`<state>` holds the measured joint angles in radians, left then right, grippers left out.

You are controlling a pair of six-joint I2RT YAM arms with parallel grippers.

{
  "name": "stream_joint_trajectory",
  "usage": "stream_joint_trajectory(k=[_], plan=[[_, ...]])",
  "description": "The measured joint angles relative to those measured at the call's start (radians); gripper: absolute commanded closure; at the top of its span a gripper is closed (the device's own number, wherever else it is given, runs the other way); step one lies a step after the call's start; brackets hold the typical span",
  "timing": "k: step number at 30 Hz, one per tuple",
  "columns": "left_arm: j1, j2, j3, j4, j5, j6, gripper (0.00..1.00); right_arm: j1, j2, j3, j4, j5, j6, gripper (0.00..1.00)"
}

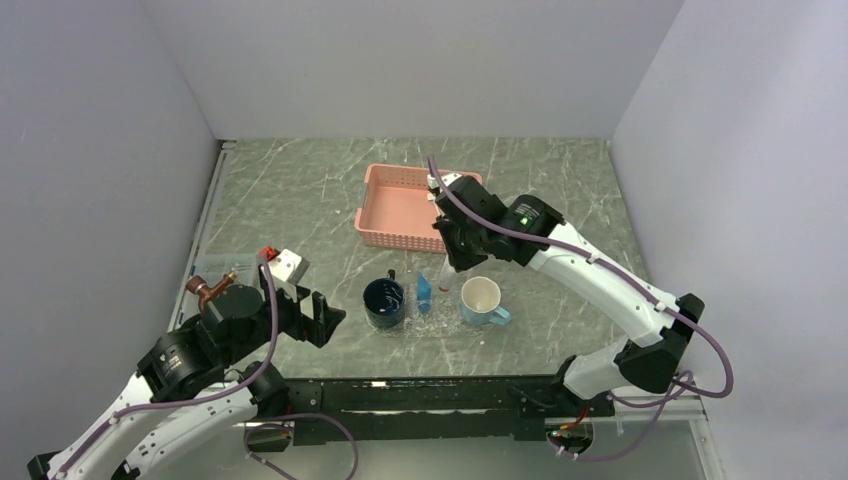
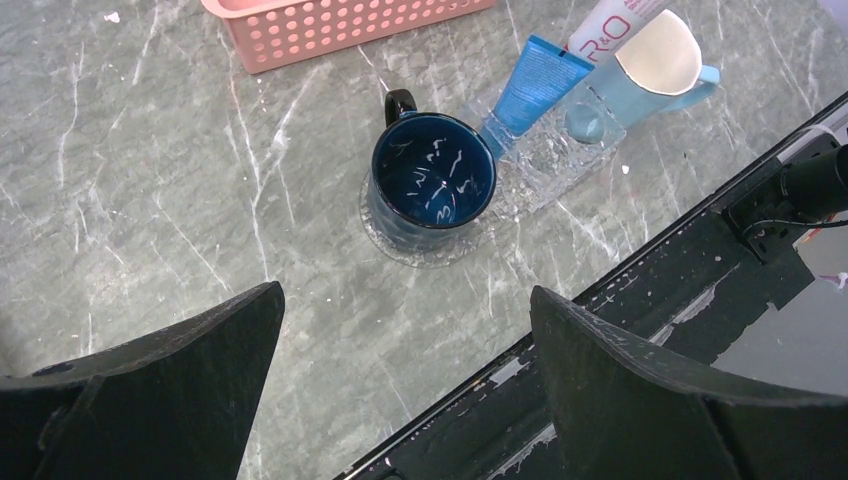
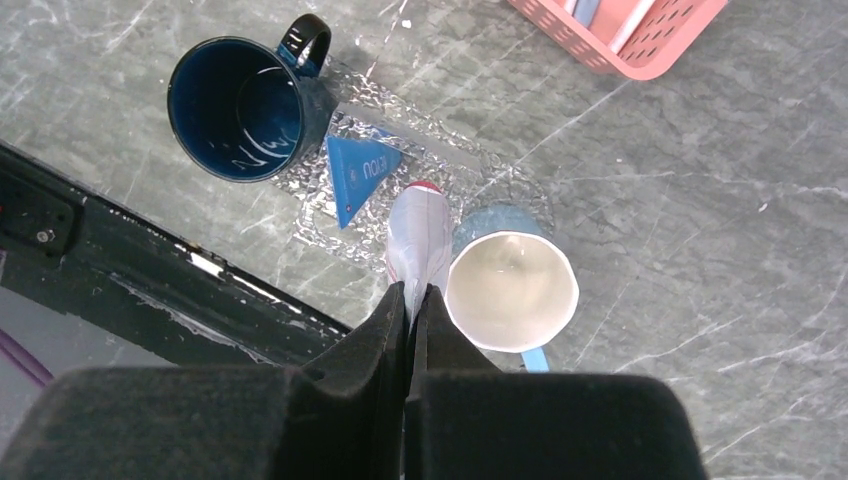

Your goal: Prepare toiletry sets of a toothbrush and toothpaste on the tray

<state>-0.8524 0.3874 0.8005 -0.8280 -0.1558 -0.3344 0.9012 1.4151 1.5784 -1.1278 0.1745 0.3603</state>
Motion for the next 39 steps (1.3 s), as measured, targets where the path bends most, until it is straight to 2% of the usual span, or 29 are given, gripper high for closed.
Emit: stream_joint_trajectory(k=[39], plan=[[0.000,0.000,-0.010,0.001,0.000,0.000,0.01,0.019,0.040,-0.189,0.182,0.026,0.042,1.00]])
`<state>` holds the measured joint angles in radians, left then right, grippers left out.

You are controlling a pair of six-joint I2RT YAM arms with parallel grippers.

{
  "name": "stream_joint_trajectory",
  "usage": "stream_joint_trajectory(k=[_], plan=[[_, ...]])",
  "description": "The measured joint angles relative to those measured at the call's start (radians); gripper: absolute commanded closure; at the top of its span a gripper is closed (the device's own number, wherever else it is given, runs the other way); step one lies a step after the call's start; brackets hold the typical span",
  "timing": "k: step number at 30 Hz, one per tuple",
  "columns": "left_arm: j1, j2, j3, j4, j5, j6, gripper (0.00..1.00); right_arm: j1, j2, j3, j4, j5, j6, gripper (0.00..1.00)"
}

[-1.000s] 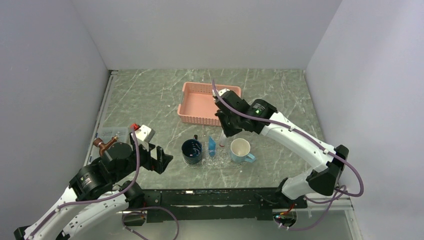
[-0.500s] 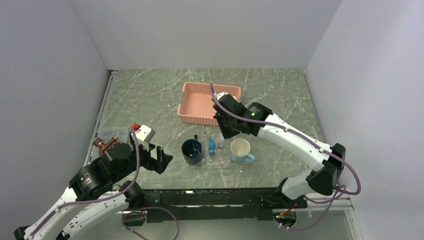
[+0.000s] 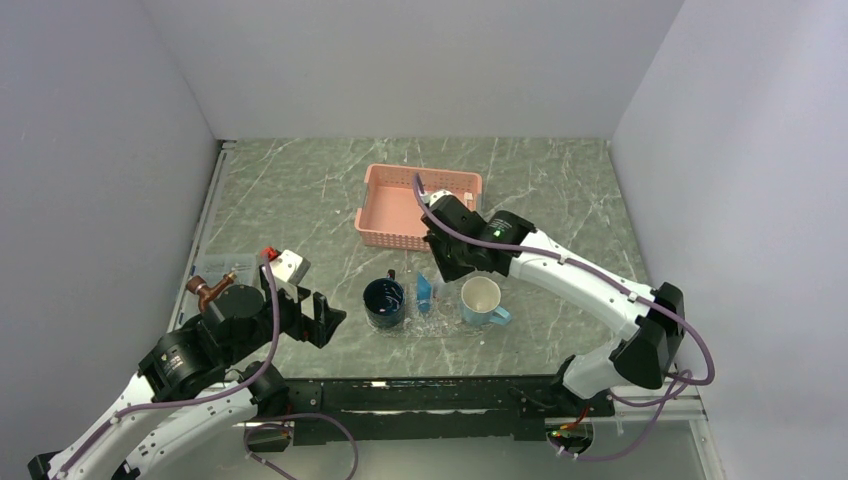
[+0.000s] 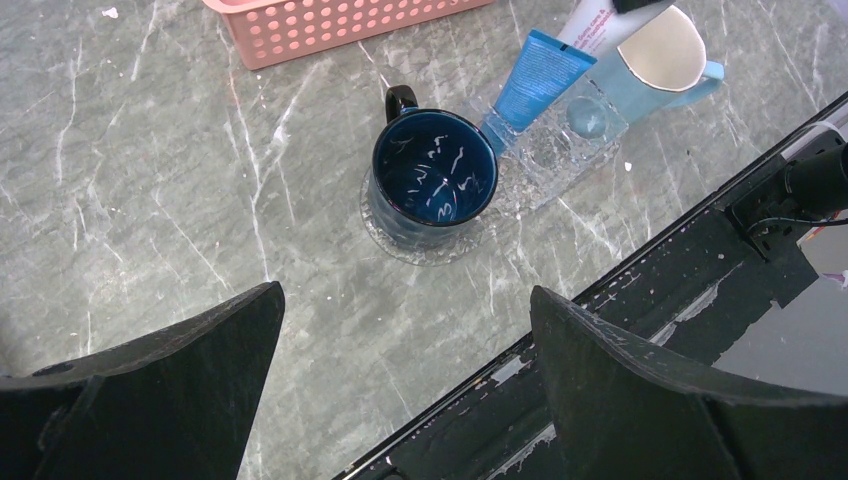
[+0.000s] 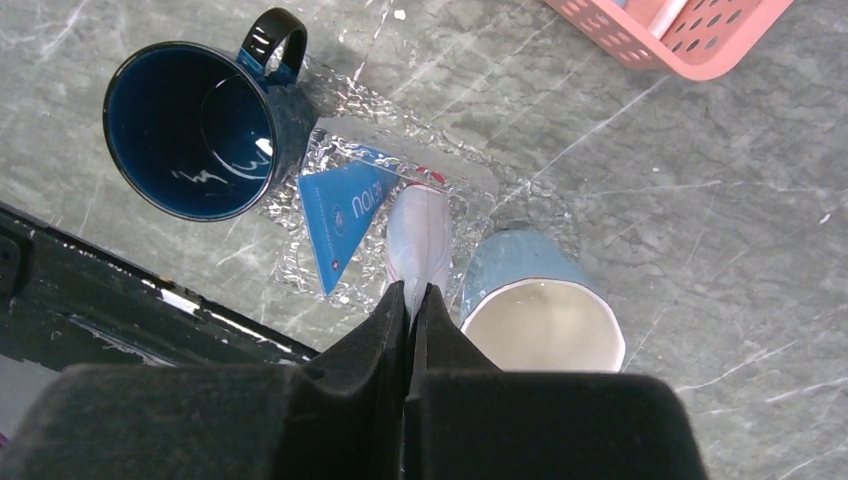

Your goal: Prepare toiletry sets of a toothbrush and toothpaste on the tray

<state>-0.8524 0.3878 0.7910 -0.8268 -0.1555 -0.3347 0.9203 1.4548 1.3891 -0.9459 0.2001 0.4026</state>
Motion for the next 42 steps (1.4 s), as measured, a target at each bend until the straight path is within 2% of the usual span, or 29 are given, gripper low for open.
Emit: stream_joint_trajectory(k=[26,42], plan=[[0.000,0.002,-0.002,0.002,0.000,0.000,0.01,0.084,0.006,-0.069,0.042,0.104,0.100,1.00],[0.000,0.002,-0.002,0.008,0.000,0.000,0.01,0.089,0.024,-0.092,0.031,0.158,0.137,1.00]])
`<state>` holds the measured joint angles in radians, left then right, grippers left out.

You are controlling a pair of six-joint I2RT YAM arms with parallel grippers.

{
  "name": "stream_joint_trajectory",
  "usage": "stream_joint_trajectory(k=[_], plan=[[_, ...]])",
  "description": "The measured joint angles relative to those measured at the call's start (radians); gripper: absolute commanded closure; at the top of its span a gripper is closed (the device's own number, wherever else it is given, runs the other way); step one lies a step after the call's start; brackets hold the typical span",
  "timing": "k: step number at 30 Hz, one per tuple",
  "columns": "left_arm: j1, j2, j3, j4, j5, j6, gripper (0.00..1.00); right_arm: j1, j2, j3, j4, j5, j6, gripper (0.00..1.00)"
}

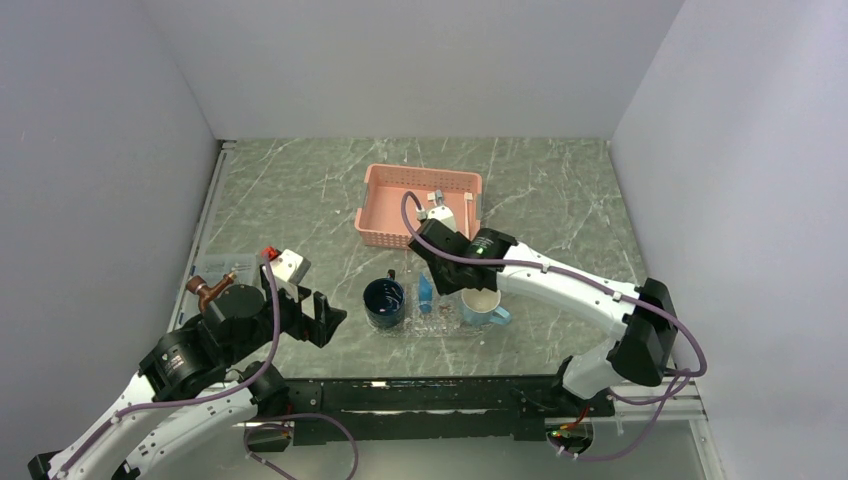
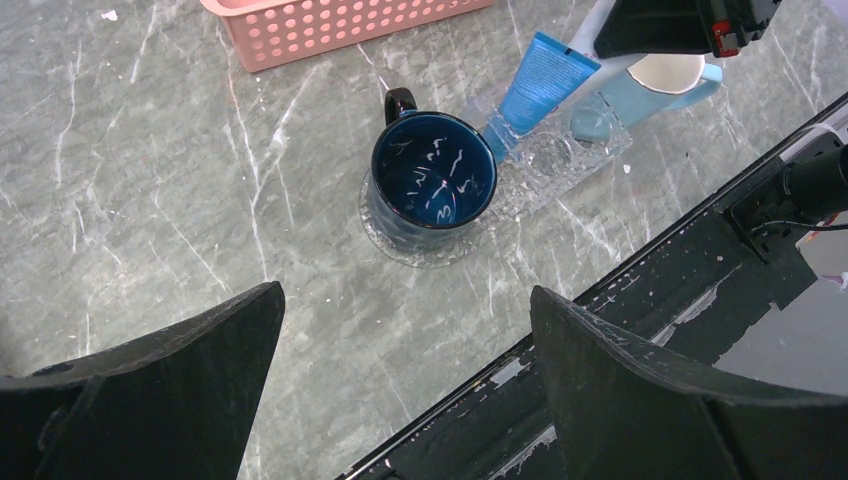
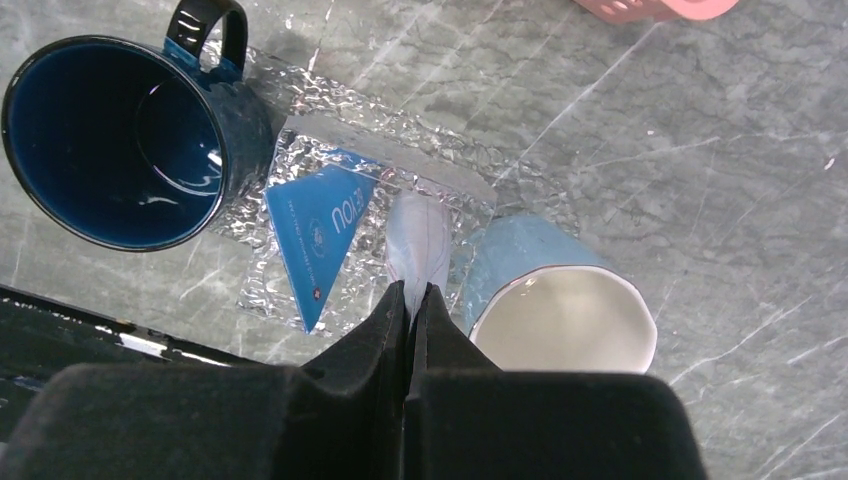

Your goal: Prepare toiletry sets of a toothbrush and toothpaste on the tray

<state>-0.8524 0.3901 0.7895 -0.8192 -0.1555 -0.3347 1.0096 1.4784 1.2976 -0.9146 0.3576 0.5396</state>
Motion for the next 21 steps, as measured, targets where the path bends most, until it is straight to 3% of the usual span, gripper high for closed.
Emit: stream_joint_trajectory(k=[8,18,21], plan=[[0.000,0.000,0.000,0.000,0.000,0.000,0.01,0.000,0.000,-0.036,0.023,0.001,0.013,1.00],[0.000,0.001,0.000,0.000,0.000,0.000,0.01,0.000,0.000,-0.048,0.034,0.000,0.023,0.89],[0.000,0.004,0.000,0.000,0.000,0.000,0.01,0.000,0.000,-0.048,0.034,0.000,0.026,0.80]])
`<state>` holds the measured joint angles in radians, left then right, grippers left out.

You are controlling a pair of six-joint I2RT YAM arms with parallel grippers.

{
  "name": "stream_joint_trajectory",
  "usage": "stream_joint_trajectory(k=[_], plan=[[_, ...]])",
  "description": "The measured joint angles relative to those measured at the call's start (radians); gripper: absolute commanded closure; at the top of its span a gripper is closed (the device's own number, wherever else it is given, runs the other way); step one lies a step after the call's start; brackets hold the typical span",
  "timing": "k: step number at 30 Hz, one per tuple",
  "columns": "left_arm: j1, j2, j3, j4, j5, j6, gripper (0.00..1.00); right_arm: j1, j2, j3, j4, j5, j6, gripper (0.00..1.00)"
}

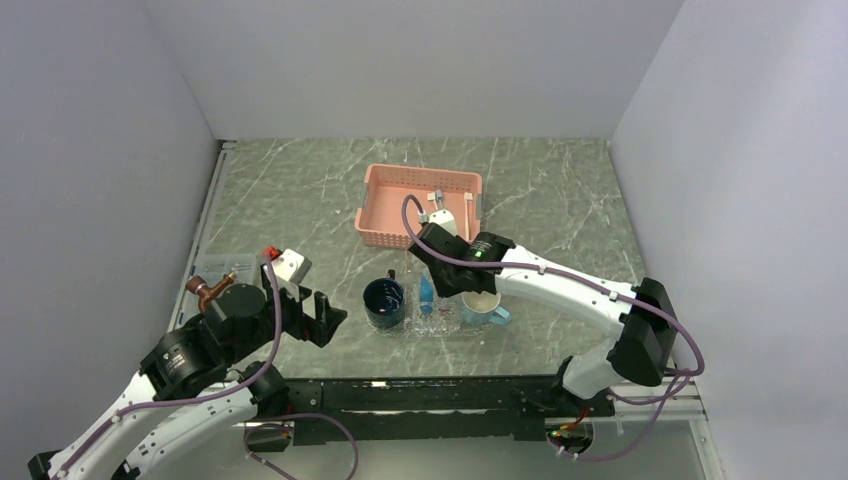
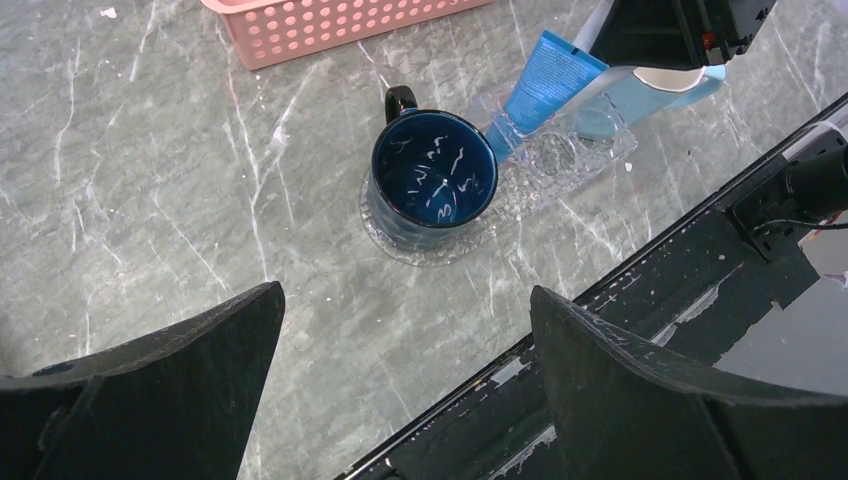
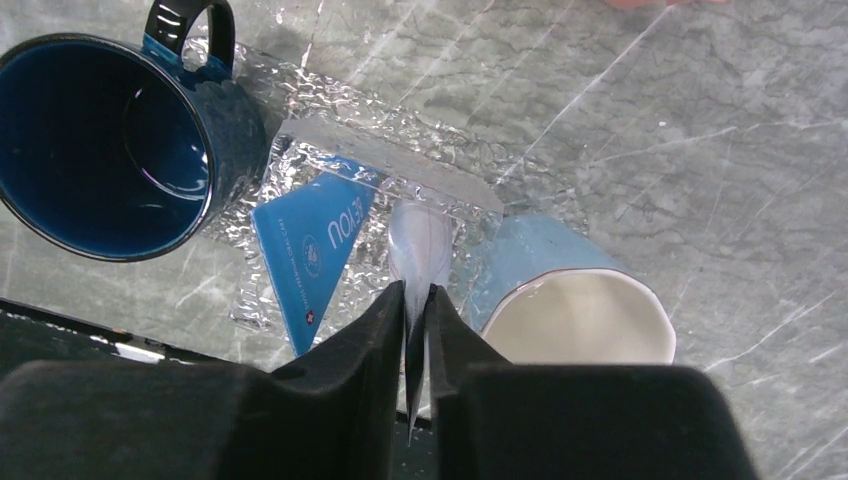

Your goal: Prepare toiletry sets of a toothbrush and toothpaste on the tray

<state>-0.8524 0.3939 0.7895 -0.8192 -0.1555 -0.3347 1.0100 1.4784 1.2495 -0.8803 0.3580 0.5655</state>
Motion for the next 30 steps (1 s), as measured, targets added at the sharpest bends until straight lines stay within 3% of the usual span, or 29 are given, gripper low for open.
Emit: stream_joint_trajectory(k=[7,13,30], plan=[[0.000,0.004,0.000,0.000,0.000,0.000,0.01,0.000,-0.001,0.000,0.009,0.000,0.005,0.65],[0.000,0.004,0.000,0.000,0.000,0.000,0.01,0.000,-0.004,0.013,-0.001,0.004,0.005,0.59],[0.000,0.005,0.000,0.000,0.000,0.000,0.01,-0.039,0.011,0.296,-0.072,0.061,-0.061,0.55]])
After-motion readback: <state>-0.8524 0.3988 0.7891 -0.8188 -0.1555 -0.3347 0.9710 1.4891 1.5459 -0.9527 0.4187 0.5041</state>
